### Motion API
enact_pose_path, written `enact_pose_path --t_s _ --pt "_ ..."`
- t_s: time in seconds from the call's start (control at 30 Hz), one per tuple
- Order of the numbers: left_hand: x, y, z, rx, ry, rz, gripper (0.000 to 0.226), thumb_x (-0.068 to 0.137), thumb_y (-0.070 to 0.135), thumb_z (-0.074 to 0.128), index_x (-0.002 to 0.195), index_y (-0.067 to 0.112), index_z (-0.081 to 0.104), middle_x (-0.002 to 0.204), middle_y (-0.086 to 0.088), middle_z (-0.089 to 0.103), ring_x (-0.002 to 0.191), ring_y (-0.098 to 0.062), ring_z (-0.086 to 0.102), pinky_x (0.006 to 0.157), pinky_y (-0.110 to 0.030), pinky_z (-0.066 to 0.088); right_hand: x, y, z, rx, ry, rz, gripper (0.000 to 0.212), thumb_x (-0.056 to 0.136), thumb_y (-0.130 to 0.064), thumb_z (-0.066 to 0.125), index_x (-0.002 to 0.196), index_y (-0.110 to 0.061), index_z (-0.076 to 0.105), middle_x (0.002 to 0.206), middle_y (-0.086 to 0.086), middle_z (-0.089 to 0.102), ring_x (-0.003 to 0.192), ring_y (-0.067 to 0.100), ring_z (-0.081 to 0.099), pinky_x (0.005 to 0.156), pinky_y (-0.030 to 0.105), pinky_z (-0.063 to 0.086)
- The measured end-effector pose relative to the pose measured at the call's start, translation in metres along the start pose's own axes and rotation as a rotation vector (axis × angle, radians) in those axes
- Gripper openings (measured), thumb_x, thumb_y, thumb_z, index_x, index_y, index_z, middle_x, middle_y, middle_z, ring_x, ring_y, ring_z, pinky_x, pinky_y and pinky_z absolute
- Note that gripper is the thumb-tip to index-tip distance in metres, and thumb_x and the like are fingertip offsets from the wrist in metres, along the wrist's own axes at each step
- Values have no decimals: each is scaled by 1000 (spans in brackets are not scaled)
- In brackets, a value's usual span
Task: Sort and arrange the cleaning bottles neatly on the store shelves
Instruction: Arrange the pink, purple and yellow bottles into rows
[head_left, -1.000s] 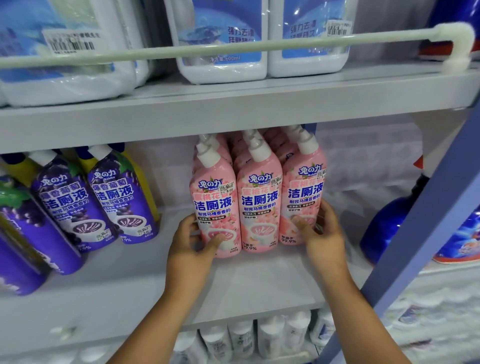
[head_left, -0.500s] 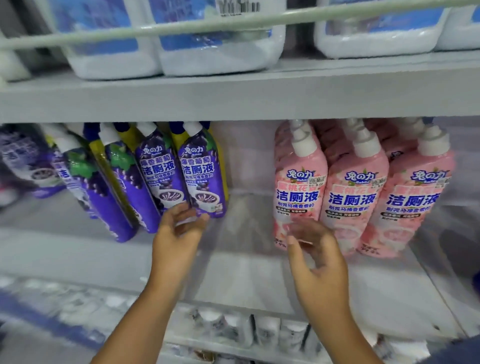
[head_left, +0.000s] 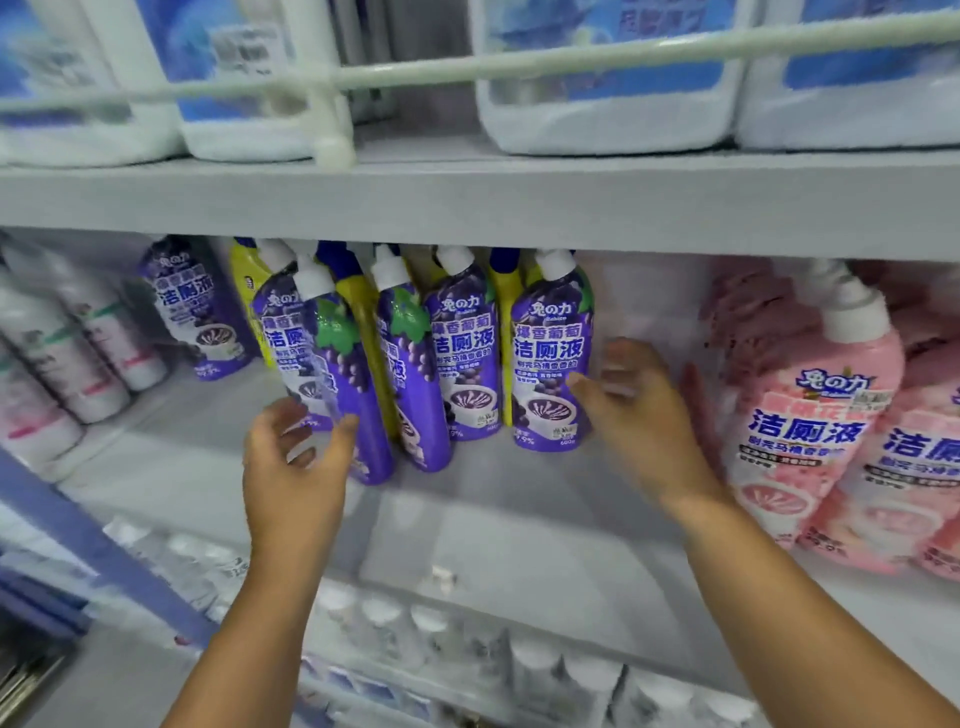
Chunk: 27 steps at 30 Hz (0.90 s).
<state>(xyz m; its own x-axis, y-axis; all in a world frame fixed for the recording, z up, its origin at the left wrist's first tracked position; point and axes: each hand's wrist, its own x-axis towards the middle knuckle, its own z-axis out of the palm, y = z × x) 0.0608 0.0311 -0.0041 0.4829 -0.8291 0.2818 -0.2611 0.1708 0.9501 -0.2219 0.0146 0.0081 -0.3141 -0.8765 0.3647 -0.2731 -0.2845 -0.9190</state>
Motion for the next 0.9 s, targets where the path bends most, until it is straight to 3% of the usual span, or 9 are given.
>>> enact_pose_path --t_s 0.13,0.23,0.33,0.4,0.5,0.57,0.7,0.8,0.9 --pt "38 -11 1 -25 -267 -23 73 80 13 84 140 26 44 127 7 59 108 -3 61 96 -22 48 20 21 23 20 -58 117 43 83 -17 83 116 -27 57 113 -1 73 105 18 71 93 45 58" --pt "64 -32 0 -17 -418 5 89 76 10 87 151 26 40 129 9 64 104 11 63 98 -23 52 19 23 37 63 -50 159 60 73 -35 86 125 -20 59 117 2 75 110 26 71 97 54 55" --pt "82 -47 2 -71 -494 7 89 73 7 88 148 22 44 131 2 68 111 -5 68 97 -25 55 4 15 48 70 -4 161 67 64 -43 91 120 -20 63 115 4 76 109 30 71 96 58 55" --pt "89 -52 0 -101 -495 29 87 69 7 91 143 23 49 123 5 71 100 -1 70 88 -18 56 -10 8 55 55 26 156 57 70 -34 90 118 -17 64 115 7 75 111 33 69 97 58 54" --pt "102 -61 -15 -163 -454 18 87 57 23 93 135 29 54 114 12 73 93 -6 71 84 -30 58 -32 -4 65 13 21 150 46 78 -12 82 120 -13 63 114 6 75 110 29 69 99 53 54" --pt "114 -66 -27 -197 -421 -5 88 55 25 90 136 27 55 114 12 73 91 -3 72 83 -35 58 -47 -15 77 38 10 148 47 76 -12 81 119 -16 64 113 3 76 107 24 70 95 44 57" --pt "137 -73 -40 -188 -362 55 78 68 3 88 136 19 53 106 19 69 83 10 68 72 -11 55 -64 -26 112 80 -46 155 49 70 -15 82 116 -22 67 112 1 77 106 20 71 88 38 59" --pt "143 -75 -41 -162 -349 107 75 66 19 89 131 28 52 103 28 70 86 11 68 73 -8 54 -65 -21 132 61 -68 183 49 76 1 83 115 -24 66 110 -1 77 104 17 72 83 33 60" --pt "145 -77 -37 -110 -353 123 77 66 28 89 133 26 50 118 11 69 90 7 68 80 -19 58 -64 -16 139 54 -75 193 48 80 4 80 114 -26 65 108 -5 77 99 10 72 78 26 58"
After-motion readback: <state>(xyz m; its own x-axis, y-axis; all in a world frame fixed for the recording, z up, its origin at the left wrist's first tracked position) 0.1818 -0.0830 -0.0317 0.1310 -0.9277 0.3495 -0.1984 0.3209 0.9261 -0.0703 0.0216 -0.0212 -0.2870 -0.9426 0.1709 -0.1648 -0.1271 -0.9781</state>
